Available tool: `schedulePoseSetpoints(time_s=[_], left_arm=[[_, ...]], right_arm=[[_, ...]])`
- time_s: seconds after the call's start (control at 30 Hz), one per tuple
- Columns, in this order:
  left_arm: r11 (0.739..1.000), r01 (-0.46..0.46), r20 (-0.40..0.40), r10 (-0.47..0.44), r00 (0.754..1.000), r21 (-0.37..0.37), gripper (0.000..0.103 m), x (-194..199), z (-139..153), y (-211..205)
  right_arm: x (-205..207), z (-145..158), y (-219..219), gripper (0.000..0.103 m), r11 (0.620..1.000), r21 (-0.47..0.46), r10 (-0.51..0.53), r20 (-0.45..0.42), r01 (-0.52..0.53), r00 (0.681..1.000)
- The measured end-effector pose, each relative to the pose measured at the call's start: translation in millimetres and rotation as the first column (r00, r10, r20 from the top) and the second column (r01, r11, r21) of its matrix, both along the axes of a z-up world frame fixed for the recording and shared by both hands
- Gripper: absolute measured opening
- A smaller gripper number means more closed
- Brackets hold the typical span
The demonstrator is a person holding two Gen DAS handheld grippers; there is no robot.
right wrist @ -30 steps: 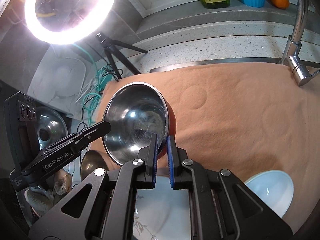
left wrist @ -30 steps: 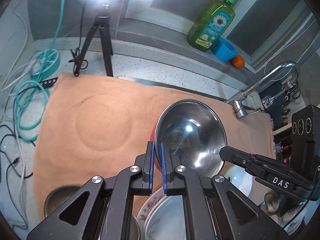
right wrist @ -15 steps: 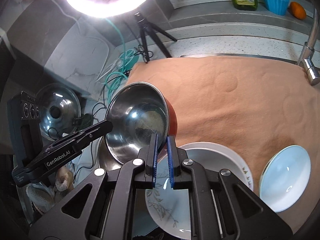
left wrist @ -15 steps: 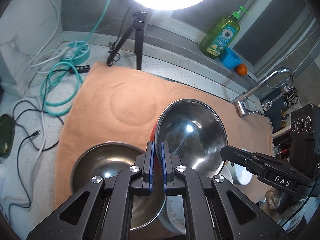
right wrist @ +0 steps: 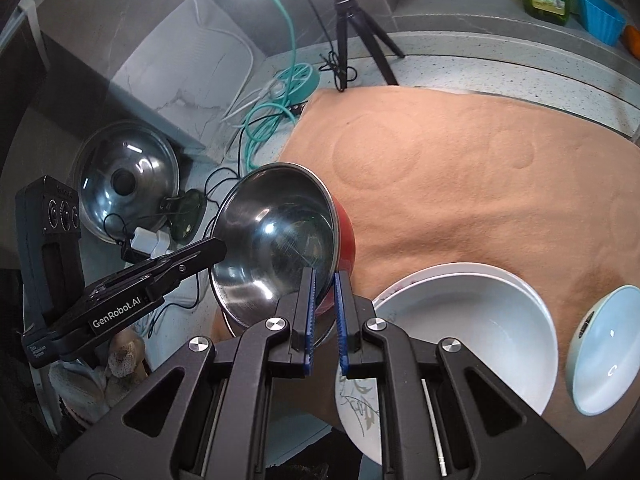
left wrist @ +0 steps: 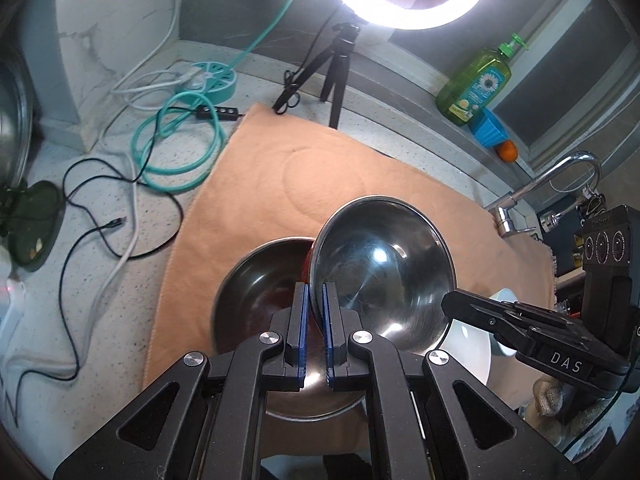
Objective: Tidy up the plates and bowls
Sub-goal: 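Lift the red-bottomed bowl and carry it over the large steel bowl, then lower the red-bottomed bowl into the large steel bowl with both grippers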
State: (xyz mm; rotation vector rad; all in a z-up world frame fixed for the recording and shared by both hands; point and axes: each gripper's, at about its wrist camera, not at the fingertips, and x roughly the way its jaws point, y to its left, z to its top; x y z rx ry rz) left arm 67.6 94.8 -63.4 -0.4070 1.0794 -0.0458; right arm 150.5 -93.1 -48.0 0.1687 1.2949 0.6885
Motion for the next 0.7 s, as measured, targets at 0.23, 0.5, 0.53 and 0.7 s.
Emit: schedulePoseSetpoints(time_s=[0.23, 0.5, 0.53, 0.7], left_arm=[[1.000, -0.024, -0.027, 0.024, 0.999, 0.015, 0.005, -11, -10, 12], [0.999, -0.024, -0.079, 0.027, 0.997, 0.036, 0.006, -16, -28, 17], [0.999, -0.023, -0.083, 0.026, 0.996, 0.038, 0.006, -17, -29, 17], [0.998, -0.015, -0.104, 0.020, 0.994, 0.053, 0.006, -17, -35, 16]], right_arm=[[-5, -14, 22, 0.009, 0.999, -0.025, 0.048, -0.018, -0.049, 0.999], [-8, -32, 39, 0.009, 0.993, -0.068, 0.093, -0.041, -0.096, 0.995], [-8, -34, 41, 0.009, 0.992, -0.074, 0.097, -0.045, -0.100, 0.994], [-9, -43, 47, 0.009, 0.988, -0.102, 0.111, -0.051, -0.116, 0.992]])
